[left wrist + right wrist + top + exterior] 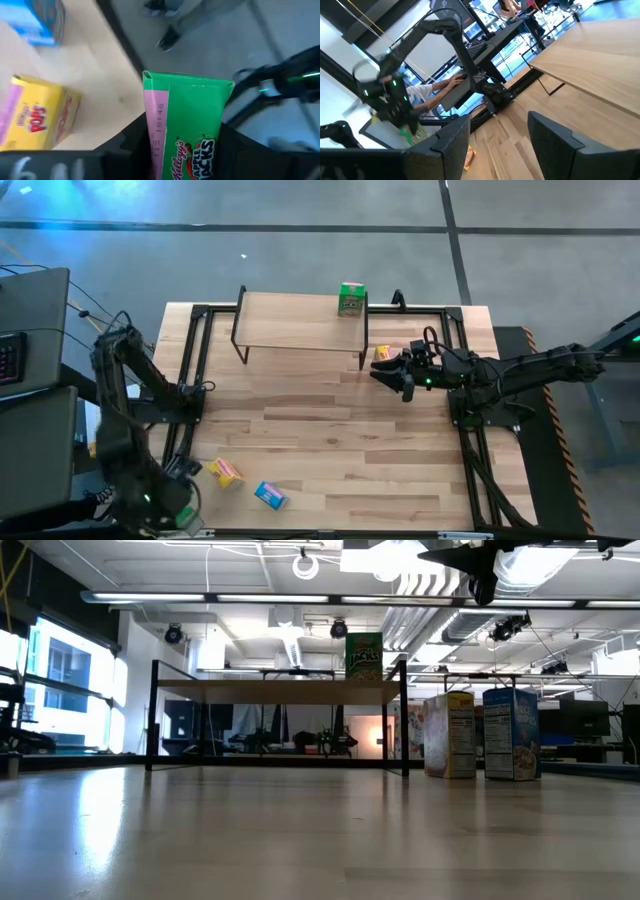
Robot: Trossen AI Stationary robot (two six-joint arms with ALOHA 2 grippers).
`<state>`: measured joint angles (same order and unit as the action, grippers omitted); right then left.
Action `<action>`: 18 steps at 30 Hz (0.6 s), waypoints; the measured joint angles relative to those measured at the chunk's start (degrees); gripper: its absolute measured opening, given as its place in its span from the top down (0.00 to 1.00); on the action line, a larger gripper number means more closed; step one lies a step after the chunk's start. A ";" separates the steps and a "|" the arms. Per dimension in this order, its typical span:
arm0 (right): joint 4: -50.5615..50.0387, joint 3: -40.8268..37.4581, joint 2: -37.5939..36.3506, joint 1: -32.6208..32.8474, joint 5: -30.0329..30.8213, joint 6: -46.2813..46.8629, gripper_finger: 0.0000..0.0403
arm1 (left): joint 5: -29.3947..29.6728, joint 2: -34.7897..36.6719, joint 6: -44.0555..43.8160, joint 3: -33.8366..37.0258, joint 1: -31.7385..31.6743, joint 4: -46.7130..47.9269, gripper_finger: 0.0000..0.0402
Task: Stack cereal on shelf
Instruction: Put the green cereal box on the shelf aligned with the other green cereal box
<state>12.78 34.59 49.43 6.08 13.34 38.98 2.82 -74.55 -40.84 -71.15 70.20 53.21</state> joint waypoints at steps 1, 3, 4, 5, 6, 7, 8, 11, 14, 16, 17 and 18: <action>0.02 0.00 0.00 0.00 -0.02 0.02 0.51 | 0.16 1.22 -0.01 -1.50 -0.59 1.00 0.67; -0.02 0.00 0.00 0.00 -0.02 0.00 0.51 | 1.10 3.60 -0.04 -4.78 -2.32 3.18 0.67; 0.00 0.00 0.00 -0.02 -0.02 0.00 0.51 | 2.15 4.76 -0.01 -6.32 -3.40 4.14 0.67; -0.01 0.00 0.00 -0.04 -0.02 -0.06 0.51 | 3.73 5.91 0.23 -7.89 -4.57 5.08 0.67; -0.02 0.00 0.00 -0.04 -0.02 -0.26 0.51 | 5.92 7.14 0.90 -9.50 -5.79 5.92 0.66; -0.01 0.00 0.00 -0.04 -0.02 -0.28 0.51 | 8.85 8.23 2.08 -10.83 -7.12 6.27 0.66; 0.00 0.00 0.00 -0.04 -0.02 -0.29 0.51 | 12.50 9.37 3.84 -12.07 -8.41 6.59 0.66; 0.00 0.00 0.00 -0.04 -0.04 -0.46 0.51 | 26.13 11.75 10.18 -14.69 -12.96 6.76 0.66; 0.29 0.00 0.00 -0.06 0.18 -2.10 0.51 | 37.82 13.44 17.18 -15.25 -20.77 6.89 0.66; 2.01 0.00 0.00 -0.06 0.88 -3.26 0.51 | 40.67 13.75 23.59 -15.26 -28.60 6.63 0.66; 3.25 0.00 0.00 -0.06 1.44 -3.77 0.51 | 40.08 13.62 27.03 -15.26 -33.09 6.43 0.66; 4.71 0.00 0.00 -0.08 1.79 -4.65 0.51 | 38.18 13.23 29.72 -15.26 -37.75 6.03 0.66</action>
<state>17.49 34.59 49.43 6.00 15.13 34.33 41.00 -61.32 -11.12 -86.41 32.46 59.24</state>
